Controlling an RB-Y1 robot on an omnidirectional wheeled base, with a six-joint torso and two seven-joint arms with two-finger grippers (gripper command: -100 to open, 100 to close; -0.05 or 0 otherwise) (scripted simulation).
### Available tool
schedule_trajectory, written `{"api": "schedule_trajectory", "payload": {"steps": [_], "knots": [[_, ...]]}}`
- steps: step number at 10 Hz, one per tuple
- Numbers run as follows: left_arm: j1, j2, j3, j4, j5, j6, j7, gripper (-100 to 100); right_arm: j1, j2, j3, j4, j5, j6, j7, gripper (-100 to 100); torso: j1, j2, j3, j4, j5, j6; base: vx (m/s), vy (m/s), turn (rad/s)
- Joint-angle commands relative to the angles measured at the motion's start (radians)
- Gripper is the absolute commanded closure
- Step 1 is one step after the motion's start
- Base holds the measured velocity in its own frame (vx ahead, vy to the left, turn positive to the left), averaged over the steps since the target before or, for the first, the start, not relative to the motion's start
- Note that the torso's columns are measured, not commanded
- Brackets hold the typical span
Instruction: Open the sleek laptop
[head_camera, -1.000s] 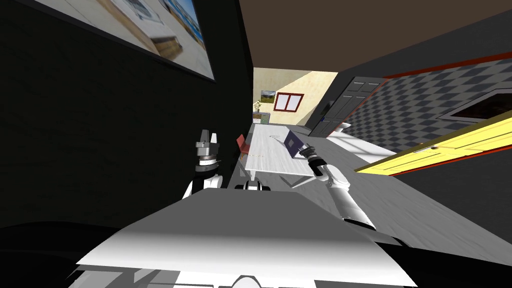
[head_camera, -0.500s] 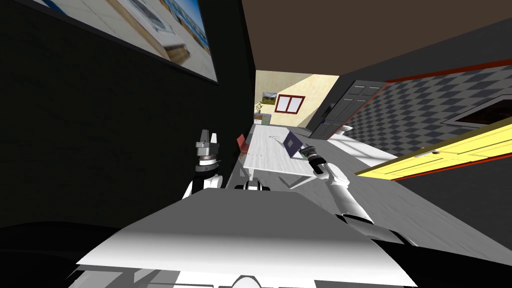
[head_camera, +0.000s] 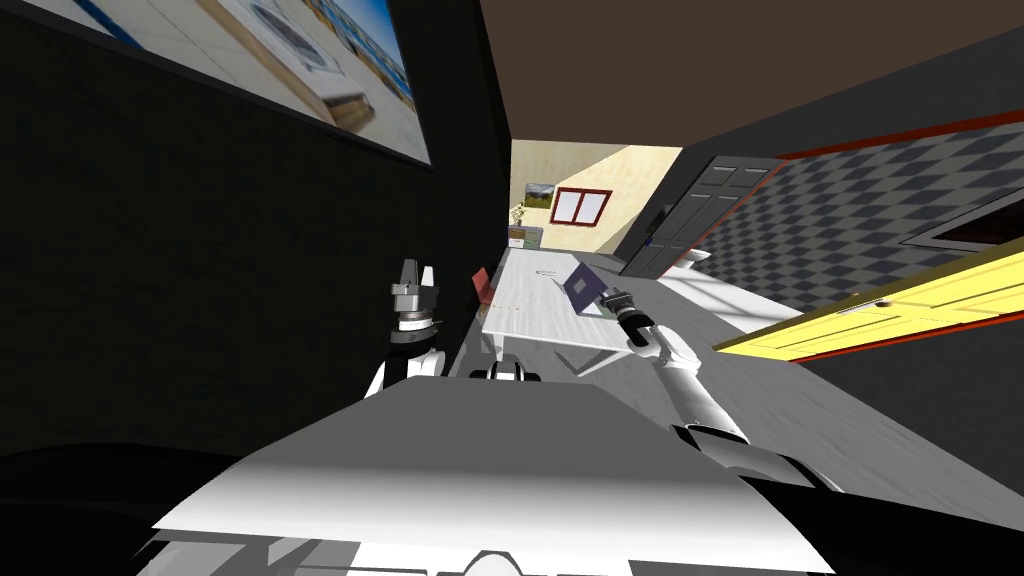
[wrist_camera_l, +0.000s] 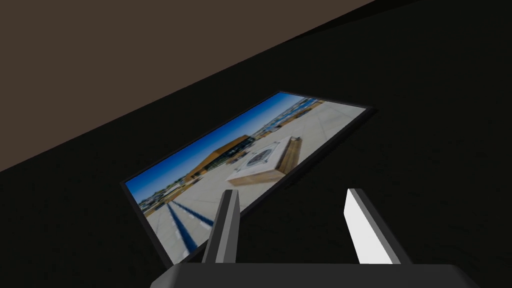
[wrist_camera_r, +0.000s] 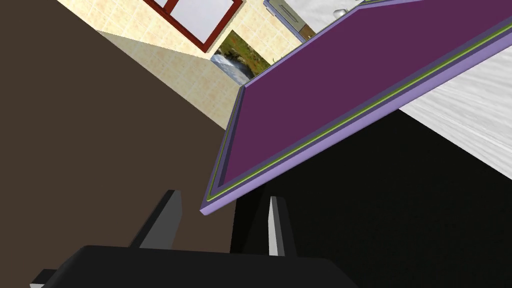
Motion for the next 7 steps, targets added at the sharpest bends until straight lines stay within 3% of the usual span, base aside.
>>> {"api": "schedule_trajectory", "payload": {"steps": [1,7], "knots": [[0.0,0.0,0.0,0.0,0.0,0.0,0.0,0,-0.013,0.031,0.004,0.038,-0.046,-0.008,-0.041,100,0.0,0.001,0.001,0.0,0.0,-0.002,-0.03,-0.131,0.025],[0.0,0.0,0.0,0.0,0.0,0.0,0.0,0,-0.045,0.102,0.013,0.126,-0.155,-0.028,-0.137,100,0.0,-0.002,-0.001,-0.004,-0.003,-0.002,-0.018,-0.123,0.011]]}}
